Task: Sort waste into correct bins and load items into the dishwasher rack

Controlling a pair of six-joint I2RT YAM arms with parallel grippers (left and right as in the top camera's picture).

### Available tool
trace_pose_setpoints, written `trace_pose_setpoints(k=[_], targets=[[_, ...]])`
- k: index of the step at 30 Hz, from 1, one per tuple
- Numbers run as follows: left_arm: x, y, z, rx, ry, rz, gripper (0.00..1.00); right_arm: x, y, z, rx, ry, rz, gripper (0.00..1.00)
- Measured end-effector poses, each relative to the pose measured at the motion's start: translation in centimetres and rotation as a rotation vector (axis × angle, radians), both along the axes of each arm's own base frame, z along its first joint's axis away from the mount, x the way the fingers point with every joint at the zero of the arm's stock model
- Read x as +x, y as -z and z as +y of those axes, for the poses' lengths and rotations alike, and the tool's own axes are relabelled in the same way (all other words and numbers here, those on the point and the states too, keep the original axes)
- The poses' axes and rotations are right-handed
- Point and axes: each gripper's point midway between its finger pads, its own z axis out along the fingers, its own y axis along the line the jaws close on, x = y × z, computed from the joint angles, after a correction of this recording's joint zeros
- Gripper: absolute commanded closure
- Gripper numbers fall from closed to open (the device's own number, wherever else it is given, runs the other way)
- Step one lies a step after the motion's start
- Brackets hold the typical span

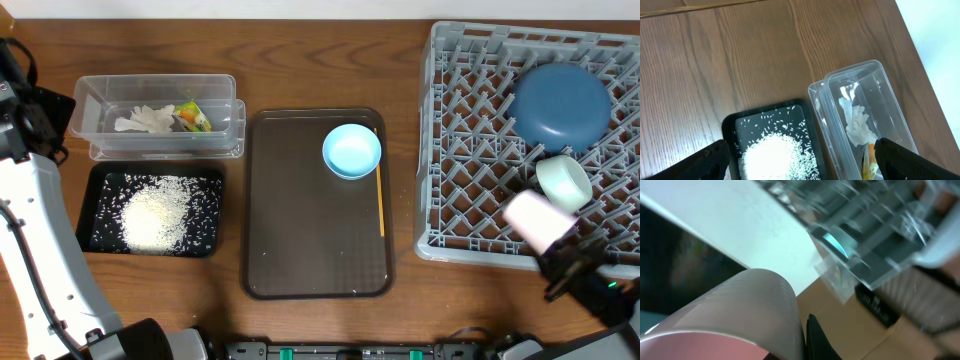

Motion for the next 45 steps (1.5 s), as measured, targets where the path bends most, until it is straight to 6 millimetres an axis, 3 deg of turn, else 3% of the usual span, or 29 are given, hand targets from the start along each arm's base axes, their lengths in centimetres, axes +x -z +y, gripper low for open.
trace_pose_setpoints(k=[5, 8, 15, 19, 28, 34, 40, 45], targets=[[0.0, 0.0, 0.0, 0.000, 0.000, 0.000, 0.05, 3.5, -4.9, -3.7, -0.367, -0.089, -0.179, 0.99], [0.0, 0.0, 0.0, 0.000, 0.000, 0.000, 0.05, 5.6, -6.8, -5.5, -0.634, -0.164, -0.171, 0.99], [0.0, 0.0, 0.0, 0.000, 0.000, 0.000, 0.05, 10.7, -8.8, -6.0, -1.098, -0.252, -0.050, 0.99], [0.0, 0.0, 0.0, 0.000, 0.000, 0.000, 0.05, 12.7, -8.3, -5.6, -1.270, -0.212, 0.077, 0.99], [0.0, 0.0, 0.0, 0.000, 0.000, 0.000, 0.05, 15.1, -8.2, -7.0, -1.685, -0.006, 0.368, 0.99], [0.0, 0.0, 0.0, 0.000, 0.000, -0.001, 0.05, 18.9, -7.4, -7.1, -1.892, 0.113, 0.451, 0.99], [0.0, 0.0, 0.0, 0.000, 0.000, 0.001, 0.05, 22.8, -5.6, -5.5, -2.202, 0.229, 0.575, 0.99], [0.0, 0.0, 0.0, 0.000, 0.000, 0.000, 0.05, 24.7, -3.8, -2.9, -2.408, 0.262, 0.670, 0.99]])
